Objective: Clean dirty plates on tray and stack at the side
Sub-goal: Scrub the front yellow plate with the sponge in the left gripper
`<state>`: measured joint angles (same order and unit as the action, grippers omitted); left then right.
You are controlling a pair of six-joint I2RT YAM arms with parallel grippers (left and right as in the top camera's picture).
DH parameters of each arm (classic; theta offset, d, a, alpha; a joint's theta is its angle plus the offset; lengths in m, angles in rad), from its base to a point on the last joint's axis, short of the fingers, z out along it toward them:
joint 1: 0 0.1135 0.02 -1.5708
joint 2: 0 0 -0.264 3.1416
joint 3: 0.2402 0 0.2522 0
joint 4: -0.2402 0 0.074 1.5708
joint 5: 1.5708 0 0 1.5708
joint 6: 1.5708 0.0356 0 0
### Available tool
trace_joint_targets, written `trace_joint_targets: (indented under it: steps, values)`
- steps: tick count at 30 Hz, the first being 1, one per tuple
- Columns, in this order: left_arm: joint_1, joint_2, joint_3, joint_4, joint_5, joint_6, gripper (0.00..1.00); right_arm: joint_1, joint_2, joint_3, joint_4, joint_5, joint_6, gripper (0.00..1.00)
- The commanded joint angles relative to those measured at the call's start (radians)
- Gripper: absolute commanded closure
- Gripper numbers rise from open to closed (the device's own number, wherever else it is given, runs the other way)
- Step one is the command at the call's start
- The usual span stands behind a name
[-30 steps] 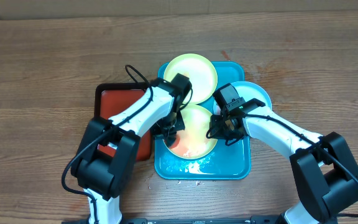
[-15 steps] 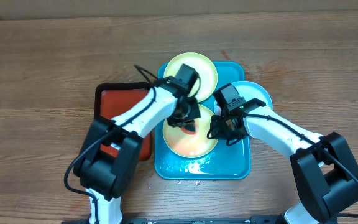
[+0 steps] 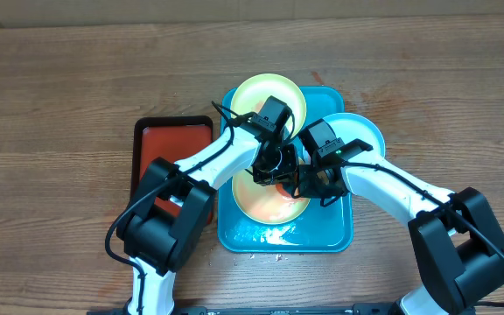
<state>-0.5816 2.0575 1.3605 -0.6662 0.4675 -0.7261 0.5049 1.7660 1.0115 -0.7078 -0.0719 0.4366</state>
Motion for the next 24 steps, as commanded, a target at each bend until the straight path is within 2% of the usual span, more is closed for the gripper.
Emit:
trace_joint_targets:
  steps: [1,4,6,11,15,21,24]
  values:
    - [-0.036,0.029,-0.008,-0.076,0.156,0.019,0.96,0.018,0.016,-0.014,0.003,0.027,-0.025,0.96]
    - [-0.034,0.025,-0.008,-0.152,0.123,0.019,0.96,0.018,0.016,-0.014,0.003,0.027,-0.025,0.96]
    - [-0.026,0.021,-0.008,-0.218,0.046,0.011,0.96,0.018,0.016,-0.014,0.003,0.027,-0.025,0.96]
    - [0.006,0.000,-0.006,-0.378,-0.274,-0.042,0.96,0.018,0.016,-0.014,0.003,0.027,-0.025,0.96]
    - [0.027,-0.016,-0.004,-0.437,-0.487,-0.072,0.96,0.018,0.016,-0.014,0.003,0.027,-0.025,0.96]
    - [0.077,-0.019,0.050,-0.505,-0.634,-0.072,0.96,0.018,0.016,-0.014,0.003,0.027,-0.026,0.96]
    - [0.098,-0.019,0.082,-0.507,-0.644,-0.070,0.96,0.018,0.016,-0.014,0.003,0.027,-0.026,0.96]
